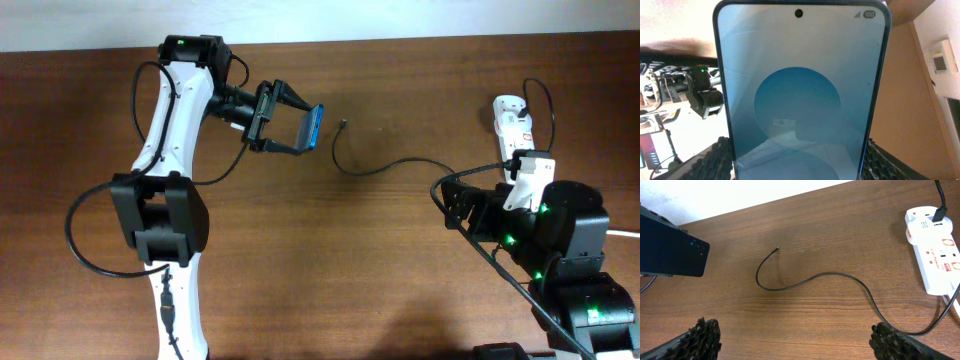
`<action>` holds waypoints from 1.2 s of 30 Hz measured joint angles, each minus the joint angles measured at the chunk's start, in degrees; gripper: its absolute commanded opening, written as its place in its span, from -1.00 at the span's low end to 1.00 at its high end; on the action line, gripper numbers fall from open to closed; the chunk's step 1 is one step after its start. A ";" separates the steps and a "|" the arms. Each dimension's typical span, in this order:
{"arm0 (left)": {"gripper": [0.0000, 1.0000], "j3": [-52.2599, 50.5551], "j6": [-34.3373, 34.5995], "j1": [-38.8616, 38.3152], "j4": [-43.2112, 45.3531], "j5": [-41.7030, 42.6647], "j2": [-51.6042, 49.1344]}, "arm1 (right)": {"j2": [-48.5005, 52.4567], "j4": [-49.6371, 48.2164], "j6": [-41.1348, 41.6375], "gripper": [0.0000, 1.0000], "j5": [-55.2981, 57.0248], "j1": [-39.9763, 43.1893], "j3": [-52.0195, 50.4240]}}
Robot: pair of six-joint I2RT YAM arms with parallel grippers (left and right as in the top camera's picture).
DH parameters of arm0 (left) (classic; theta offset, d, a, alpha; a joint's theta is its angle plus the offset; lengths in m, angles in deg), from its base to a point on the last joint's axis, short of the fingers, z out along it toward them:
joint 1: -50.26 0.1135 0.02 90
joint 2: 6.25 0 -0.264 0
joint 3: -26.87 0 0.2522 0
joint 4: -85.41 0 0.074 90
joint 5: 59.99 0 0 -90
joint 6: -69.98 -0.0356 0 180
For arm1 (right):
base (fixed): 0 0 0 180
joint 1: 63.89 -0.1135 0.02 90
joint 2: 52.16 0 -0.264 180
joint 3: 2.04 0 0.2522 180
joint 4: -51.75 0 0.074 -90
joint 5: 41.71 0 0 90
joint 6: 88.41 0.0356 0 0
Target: Plug charger to phone and switch on socket
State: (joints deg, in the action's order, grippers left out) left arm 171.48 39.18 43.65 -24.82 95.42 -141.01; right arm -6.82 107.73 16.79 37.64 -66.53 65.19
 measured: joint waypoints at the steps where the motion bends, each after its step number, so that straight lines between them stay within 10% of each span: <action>1: -1.00 0.00 0.26 0.00 0.00 0.57 0.00 | 0.00 0.00 -0.02 0.97 0.00 0.02 0.00; 15: -1.00 0.00 0.46 0.00 0.00 -2.89 0.00 | 7.19 0.48 0.04 0.98 -2.14 0.00 0.00; 36: -1.00 0.02 11.67 -8.04 5.22 -47.43 0.00 | 27.17 -16.24 8.00 0.79 -24.46 0.00 0.11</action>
State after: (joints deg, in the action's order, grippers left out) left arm 171.50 50.85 35.61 -19.59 47.99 -141.01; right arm 20.35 91.49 24.79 13.18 -66.53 65.30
